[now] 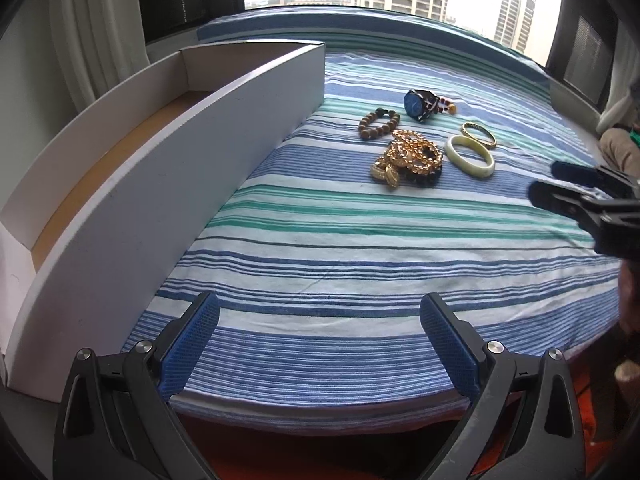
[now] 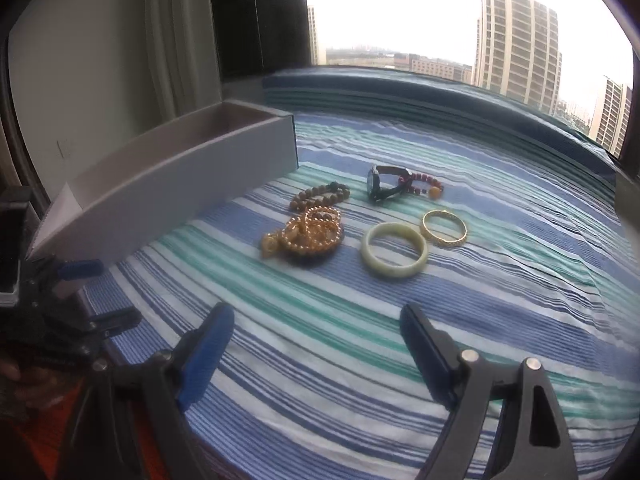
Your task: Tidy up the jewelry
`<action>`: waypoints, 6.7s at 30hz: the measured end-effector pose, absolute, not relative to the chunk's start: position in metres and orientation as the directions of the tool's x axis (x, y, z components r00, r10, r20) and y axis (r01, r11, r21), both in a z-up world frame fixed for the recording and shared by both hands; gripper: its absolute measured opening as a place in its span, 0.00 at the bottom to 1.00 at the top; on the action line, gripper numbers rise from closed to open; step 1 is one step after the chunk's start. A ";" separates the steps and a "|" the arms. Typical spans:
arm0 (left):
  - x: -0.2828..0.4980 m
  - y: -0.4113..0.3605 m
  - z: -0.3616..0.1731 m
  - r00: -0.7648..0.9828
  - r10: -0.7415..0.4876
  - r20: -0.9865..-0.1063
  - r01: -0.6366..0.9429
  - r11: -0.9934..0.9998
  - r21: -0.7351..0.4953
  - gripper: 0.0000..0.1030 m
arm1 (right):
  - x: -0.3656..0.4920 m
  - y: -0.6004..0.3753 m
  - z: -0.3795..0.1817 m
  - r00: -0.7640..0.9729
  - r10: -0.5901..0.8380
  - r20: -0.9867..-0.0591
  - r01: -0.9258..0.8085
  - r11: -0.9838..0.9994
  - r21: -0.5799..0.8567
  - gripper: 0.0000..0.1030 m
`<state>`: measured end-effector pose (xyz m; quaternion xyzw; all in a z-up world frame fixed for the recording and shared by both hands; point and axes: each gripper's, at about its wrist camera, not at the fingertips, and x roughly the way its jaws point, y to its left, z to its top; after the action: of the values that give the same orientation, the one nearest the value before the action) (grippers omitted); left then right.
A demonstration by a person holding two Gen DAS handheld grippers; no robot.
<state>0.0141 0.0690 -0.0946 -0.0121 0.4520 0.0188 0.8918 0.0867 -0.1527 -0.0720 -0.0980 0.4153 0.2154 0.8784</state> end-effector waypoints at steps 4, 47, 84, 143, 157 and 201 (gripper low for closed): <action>0.006 0.076 -0.091 0.603 0.043 -0.796 -0.066 0.998 0.005 0.97 | 0.145 -0.134 -0.092 0.474 0.325 -0.818 -0.489 0.870 0.062 0.45; 0.007 0.089 -0.121 0.509 0.048 -0.859 -0.114 0.993 -0.012 0.97 | 0.132 -0.184 0.082 0.650 0.541 -0.534 -0.475 0.838 0.270 0.08; 0.114 0.048 -0.119 0.532 -0.227 -0.816 0.288 0.954 -0.078 0.15 | 0.031 -0.285 -0.073 0.562 0.343 -0.753 -0.097 0.931 0.351 0.19; 0.045 0.202 0.104 0.750 -0.244 -0.614 -0.024 0.918 -0.395 0.08 | 0.156 -0.117 0.122 0.517 0.611 -0.599 -0.596 0.760 0.260 0.08; 0.095 0.305 0.050 0.703 -0.009 -0.711 -0.312 0.895 -0.320 0.08 | 0.228 0.086 0.106 0.302 0.722 -0.622 -0.722 0.599 0.346 0.08; 0.033 0.039 -0.072 0.671 -0.115 -0.732 0.049 0.993 -0.112 0.88 | 0.008 -0.218 -0.039 0.784 0.106 -0.612 -0.178 0.982 -0.058 0.83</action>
<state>0.0328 0.0389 -0.0718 -0.0412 0.4028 -0.0451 0.9133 0.0075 -0.2180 -0.0392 -0.0565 0.3202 0.0753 0.9427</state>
